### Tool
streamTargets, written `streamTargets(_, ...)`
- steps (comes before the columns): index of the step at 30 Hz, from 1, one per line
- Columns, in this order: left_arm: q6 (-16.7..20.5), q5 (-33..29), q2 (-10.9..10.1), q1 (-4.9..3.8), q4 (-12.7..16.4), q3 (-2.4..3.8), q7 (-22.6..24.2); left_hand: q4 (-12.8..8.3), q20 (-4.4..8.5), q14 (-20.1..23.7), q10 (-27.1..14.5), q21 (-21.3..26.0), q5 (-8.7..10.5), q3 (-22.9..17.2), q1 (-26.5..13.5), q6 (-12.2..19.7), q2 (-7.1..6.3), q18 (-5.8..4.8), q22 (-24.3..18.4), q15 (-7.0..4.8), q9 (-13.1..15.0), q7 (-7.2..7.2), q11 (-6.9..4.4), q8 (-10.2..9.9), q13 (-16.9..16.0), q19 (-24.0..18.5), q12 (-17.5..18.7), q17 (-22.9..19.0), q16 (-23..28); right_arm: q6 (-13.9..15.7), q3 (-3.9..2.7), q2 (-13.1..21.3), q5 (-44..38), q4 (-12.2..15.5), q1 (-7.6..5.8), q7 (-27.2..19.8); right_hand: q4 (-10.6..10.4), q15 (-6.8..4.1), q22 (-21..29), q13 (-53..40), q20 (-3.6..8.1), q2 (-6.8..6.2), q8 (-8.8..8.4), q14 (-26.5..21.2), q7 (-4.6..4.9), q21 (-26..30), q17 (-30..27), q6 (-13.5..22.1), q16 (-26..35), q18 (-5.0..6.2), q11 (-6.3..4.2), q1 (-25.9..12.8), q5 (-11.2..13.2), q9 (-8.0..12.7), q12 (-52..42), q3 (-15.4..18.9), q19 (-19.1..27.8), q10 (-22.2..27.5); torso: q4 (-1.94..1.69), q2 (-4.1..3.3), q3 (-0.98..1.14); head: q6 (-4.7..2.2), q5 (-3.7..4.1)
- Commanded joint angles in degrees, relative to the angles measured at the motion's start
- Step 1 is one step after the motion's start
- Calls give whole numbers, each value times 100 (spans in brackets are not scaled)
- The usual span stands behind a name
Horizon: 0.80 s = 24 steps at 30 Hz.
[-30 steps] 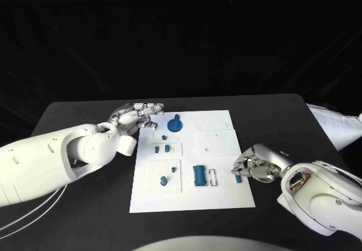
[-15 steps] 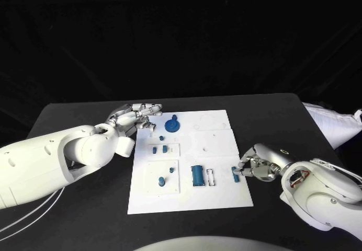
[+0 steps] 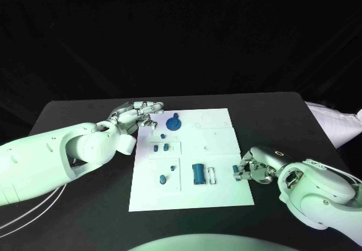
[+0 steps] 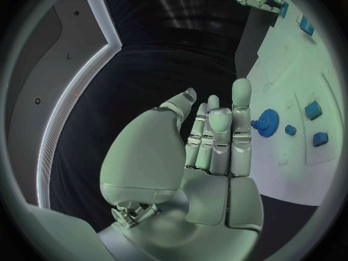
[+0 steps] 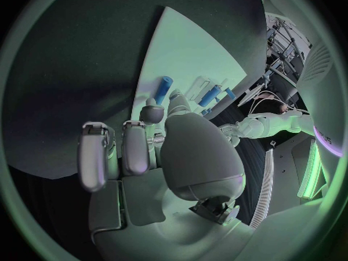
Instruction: Assemble the parts on the task board
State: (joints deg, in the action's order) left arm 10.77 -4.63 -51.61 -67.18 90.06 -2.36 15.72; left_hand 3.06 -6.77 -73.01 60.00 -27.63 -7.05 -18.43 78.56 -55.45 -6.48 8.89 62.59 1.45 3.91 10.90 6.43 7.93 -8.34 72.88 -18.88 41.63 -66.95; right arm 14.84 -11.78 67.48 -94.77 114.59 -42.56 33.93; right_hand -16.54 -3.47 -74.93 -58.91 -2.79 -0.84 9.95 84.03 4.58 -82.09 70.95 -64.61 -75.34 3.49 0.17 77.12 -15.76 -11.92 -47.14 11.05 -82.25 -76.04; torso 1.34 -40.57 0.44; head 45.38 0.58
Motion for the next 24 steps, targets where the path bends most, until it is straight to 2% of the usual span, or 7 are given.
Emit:
streamTargets(1, -103, 20, 7, -2, 16, 3, 26, -12, -40, 32, -31, 39, 10, 26, 60, 32, 19, 110, -6, 11, 2, 0, 0, 26, -7, 1, -20, -6, -7, -209, 3, -70, -216, -43, 18, 40, -2, -37, -196, -9, 28, 5, -7, 274, -6, -6, 4, -33, -17, -26, -13, -41, -19, -10, -40, 23, -19, -11, 7, 1, 2, 4, -15)
streamTargets(8, -107, 20, 14, -2, 12, 3, 23, -11, -40, 34, -35, 44, 10, 34, 64, 34, 22, 111, -9, 12, 3, 1, 1, 32, -8, 1, -32, -9, -9, -354, 8, -225, -539, -164, 36, 69, 45, -48, -199, -23, 37, 86, -12, 277, -19, -6, 15, -47, -23, -26, -28, 67, -14, -41, -46, -34, -21, -17, 1, 6, -5, 18, -24)
streamTargets(9, -107, 20, 13, -2, 12, 3, 22, -11, -40, 34, -35, 44, 10, 34, 64, 34, 22, 111, -9, 12, 3, 1, 1, 32, -8, 1, -32, -9, -9, -442, 10, -245, -683, -181, 39, 76, 95, -57, -197, -21, 43, 122, -14, 275, -19, -4, 11, -49, -19, -25, -31, 173, 149, -54, -35, -77, -19, -11, 1, 5, -5, 21, -26)
streamTargets(10, -106, 20, 12, -2, 12, 3, 21, -11, -40, 34, -35, 44, 10, 34, 64, 34, 22, 111, -9, 12, 3, 1, 1, 32, -8, 1, -32, -9, -9, -535, 13, -264, -803, -198, 42, 82, 130, -56, -191, -32, 51, 144, -26, 272, -17, 2, 9, -41, -14, -25, -25, 270, 571, -73, -37, -116, -14, -11, 3, 5, -4, 26, -36)
streamTargets(12, -107, 20, 11, -2, 12, 3, 19, -11, -40, 34, -35, 44, 10, 34, 64, 34, 22, 111, -9, 12, 3, 1, 1, 32, -8, 1, -32, -9, -9, -714, 18, -302, -980, -228, 49, 93, 198, -59, -200, -56, 51, 151, -22, 272, -22, -1, 19, -63, -18, -27, -35, 415, 924, -103, -53, -196, -18, -16, 2, 4, -2, 36, -40)
streamTargets(20, -114, 20, 7, -2, 21, 3, 5, -8, -41, 35, -37, 45, 11, 38, 61, 34, 24, 111, -10, 12, 3, 2, 2, 35, -8, 1, -36, -13, -9, -1415, 43, -460, -1623, -312, 94, 147, 341, -61, -211, -95, 54, 146, -35, 271, -26, -2, 35, -68, -21, -30, -41, 661, 1267, -159, -67, -387, -20, -15, 10, 8, -5, 47, -53)
streamTargets(24, -136, 20, 9, -2, 37, 3, -7, -8, -41, 35, -37, 45, 11, 38, 61, 34, 24, 111, -10, 12, 3, 2, 2, 35, -8, 1, -36, -13, -9, -1697, 63, -524, -1841, -318, 127, 159, 430, -69, -220, -106, 60, 150, -38, 272, -36, -4, 61, -76, -36, -33, -51, 805, 1286, -178, -65, -498, -22, -10, 2, 4, -1, 53, -54)
